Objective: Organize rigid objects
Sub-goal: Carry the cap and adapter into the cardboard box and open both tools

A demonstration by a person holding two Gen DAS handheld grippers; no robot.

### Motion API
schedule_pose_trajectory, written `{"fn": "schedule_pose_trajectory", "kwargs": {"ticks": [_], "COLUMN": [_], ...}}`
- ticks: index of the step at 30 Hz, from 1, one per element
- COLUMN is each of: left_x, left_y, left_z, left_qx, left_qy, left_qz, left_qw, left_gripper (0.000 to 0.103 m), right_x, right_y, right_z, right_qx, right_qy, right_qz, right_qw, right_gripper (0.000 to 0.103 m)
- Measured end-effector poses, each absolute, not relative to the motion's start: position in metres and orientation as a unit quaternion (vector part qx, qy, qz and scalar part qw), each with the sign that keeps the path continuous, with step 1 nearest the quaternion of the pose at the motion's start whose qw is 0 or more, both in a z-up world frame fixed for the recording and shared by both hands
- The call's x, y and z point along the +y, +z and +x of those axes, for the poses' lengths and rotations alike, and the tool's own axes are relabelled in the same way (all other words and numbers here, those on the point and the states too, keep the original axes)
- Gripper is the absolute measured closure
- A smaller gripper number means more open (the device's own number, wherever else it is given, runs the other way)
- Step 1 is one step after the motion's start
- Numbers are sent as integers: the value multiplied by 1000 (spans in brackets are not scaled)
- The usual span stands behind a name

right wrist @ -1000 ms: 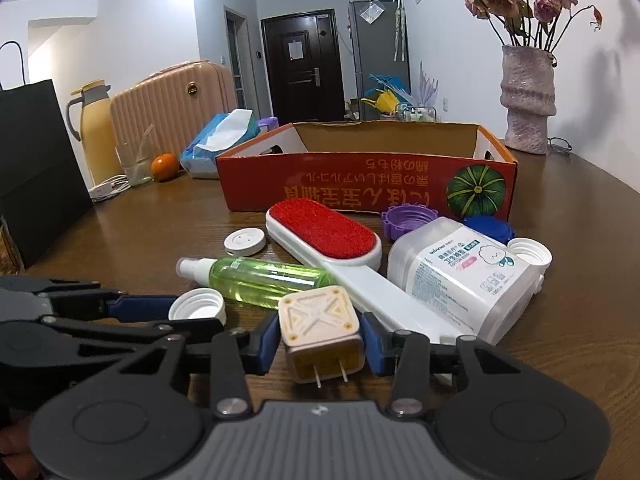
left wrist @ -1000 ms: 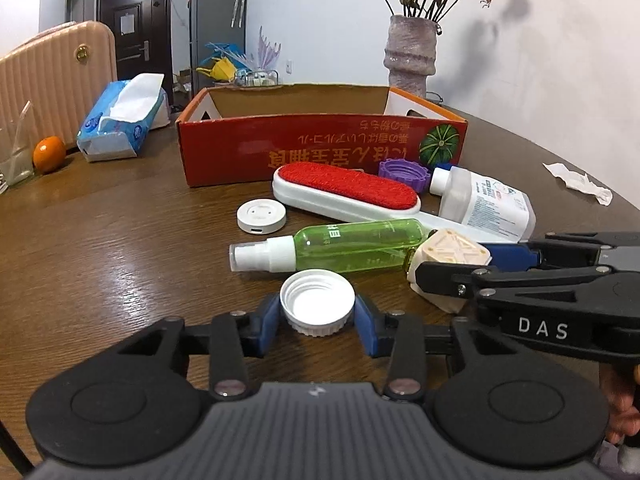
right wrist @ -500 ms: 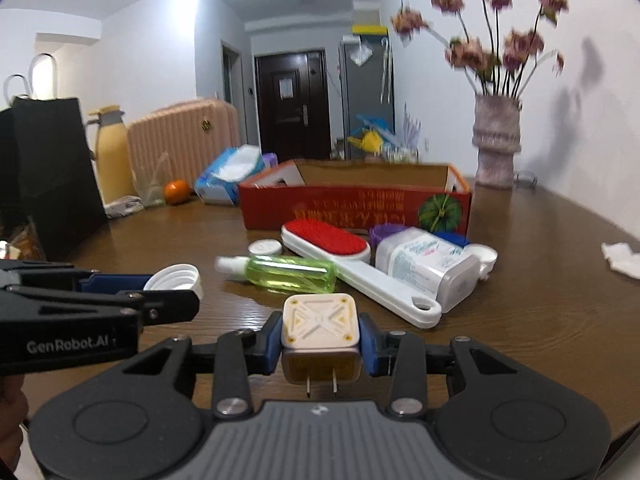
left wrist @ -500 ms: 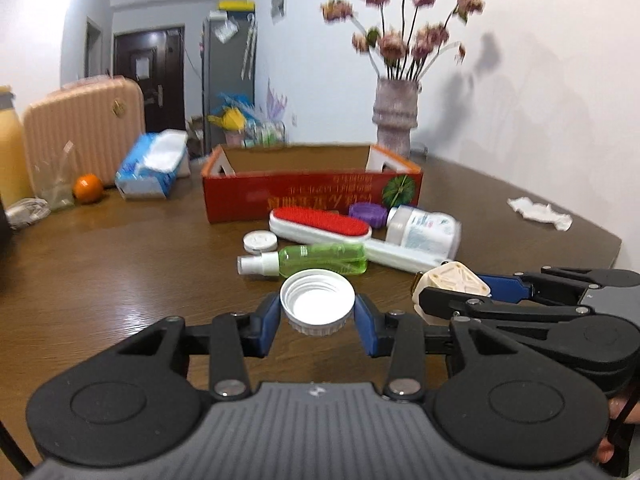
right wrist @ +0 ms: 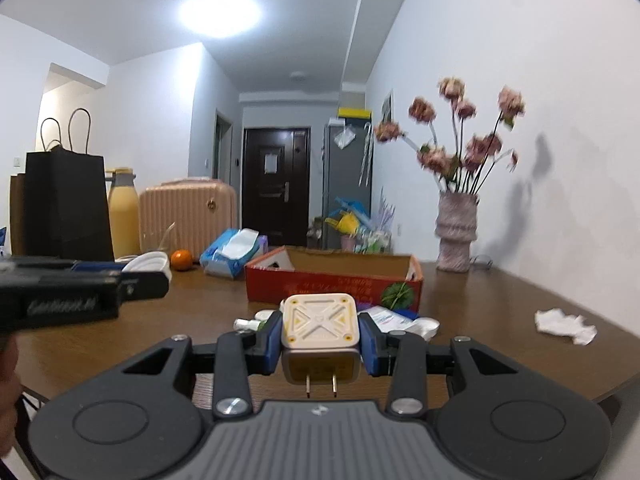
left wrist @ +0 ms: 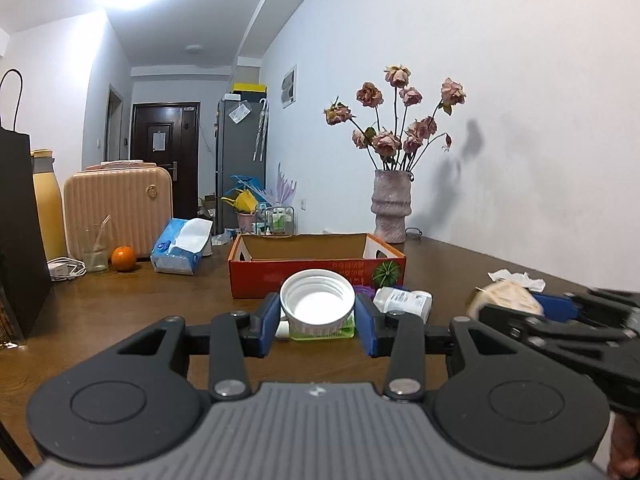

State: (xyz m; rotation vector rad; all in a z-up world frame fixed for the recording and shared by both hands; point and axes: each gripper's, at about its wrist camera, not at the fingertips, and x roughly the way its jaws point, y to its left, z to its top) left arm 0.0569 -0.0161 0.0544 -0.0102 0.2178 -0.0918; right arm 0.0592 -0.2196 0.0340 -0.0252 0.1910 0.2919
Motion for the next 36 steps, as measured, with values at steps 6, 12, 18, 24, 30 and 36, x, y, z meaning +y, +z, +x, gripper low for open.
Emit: {"fn": "schedule_pose_trajectory", "kwargs": {"ticks": [6, 12, 18, 24, 30, 36], "left_x": [-18, -14, -4, 16, 35, 48], "left_y": [46, 40, 47, 69, 83, 78], "left_z": [62, 74, 116, 194, 301, 407], "left_qx": [122, 130, 137, 146, 166, 197], "left_qy": [-46, -38, -37, -49, -36, -31], "left_qz": [-12, -11, -8, -4, 0, -15], "left_qw": [991, 991, 990, 988, 986, 980], "left_gripper": [62, 62, 62, 62, 62, 62], "right_x": [-218, -209, -217, -230, -232, -227], "right_y": [20, 10, 10, 38, 62, 69], "right_z": [71, 81, 130, 210, 322, 449], "right_qx": [128, 138, 155, 142, 145, 200], "right_qy": [154, 162, 154, 156, 159, 169], "right_qz": [0, 1, 18, 32, 22, 25], "right_qw": [980, 977, 976, 977, 976, 965], "right_gripper": [65, 65, 65, 65, 65, 65]}}
